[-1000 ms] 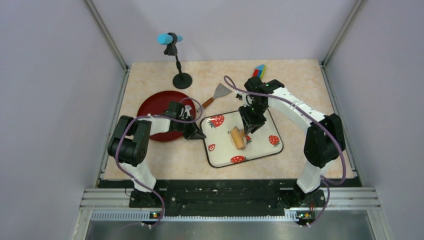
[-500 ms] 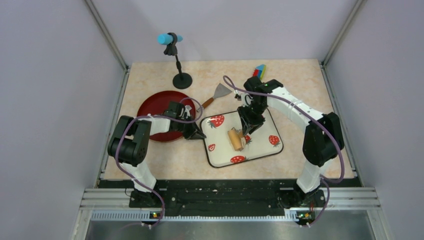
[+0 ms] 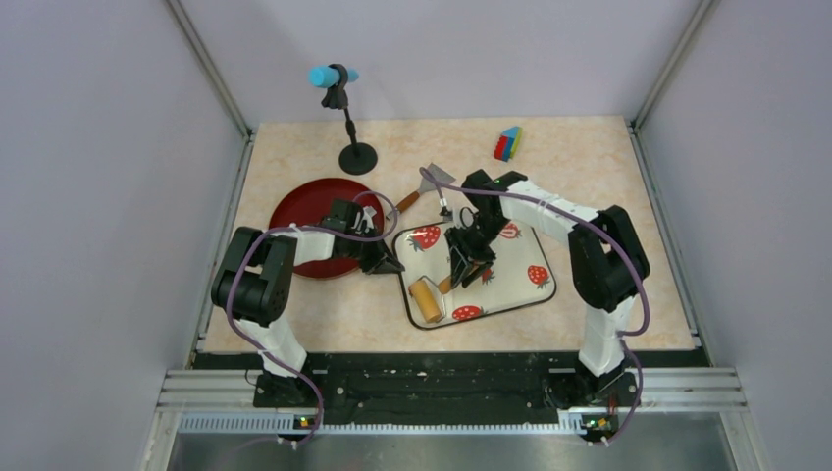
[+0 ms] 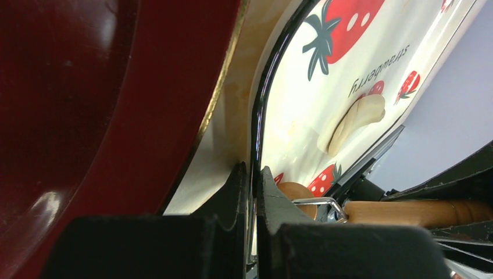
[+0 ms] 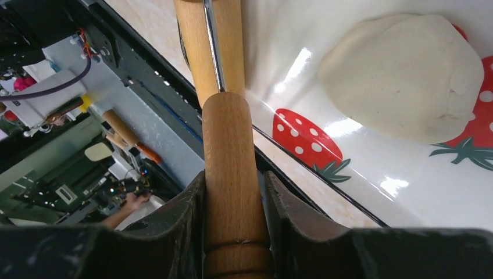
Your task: Roll out the dumpling wrappers from the dough
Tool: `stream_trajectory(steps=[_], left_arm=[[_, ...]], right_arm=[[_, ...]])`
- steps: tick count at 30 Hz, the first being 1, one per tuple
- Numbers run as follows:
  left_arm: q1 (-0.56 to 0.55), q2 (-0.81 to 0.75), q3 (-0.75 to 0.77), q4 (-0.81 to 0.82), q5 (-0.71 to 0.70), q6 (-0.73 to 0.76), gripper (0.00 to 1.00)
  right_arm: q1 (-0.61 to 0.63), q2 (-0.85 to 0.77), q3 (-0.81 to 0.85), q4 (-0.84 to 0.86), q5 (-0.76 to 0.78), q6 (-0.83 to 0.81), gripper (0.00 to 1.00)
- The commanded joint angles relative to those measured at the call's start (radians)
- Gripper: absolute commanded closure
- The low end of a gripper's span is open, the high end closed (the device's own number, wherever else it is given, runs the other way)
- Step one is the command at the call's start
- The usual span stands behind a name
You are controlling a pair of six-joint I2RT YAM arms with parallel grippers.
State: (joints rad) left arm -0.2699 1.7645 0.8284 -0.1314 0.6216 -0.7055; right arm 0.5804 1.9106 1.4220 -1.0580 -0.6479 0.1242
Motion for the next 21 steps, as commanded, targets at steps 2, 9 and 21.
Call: stream_trajectory(steps=[2, 9, 21], left_arm=[[-0.005, 0.045, -0.055, -0.128, -0.18, 0.04, 1.0], [-0.005, 0.048, -0.056, -0.126, -0.178, 0.04, 1.0], [-0.005, 0.048, -0.057, -0.123, -0.175, 0.039, 1.0]], right_arm=[[0.013, 0.051, 0.028, -0.046, 0.342, -0.022, 1.0], [0.014, 0.051, 0.31, -0.134, 0.333, -0.038, 1.0], [0.013, -0.007, 0.502, -0.189, 0.289, -0.014, 1.0]])
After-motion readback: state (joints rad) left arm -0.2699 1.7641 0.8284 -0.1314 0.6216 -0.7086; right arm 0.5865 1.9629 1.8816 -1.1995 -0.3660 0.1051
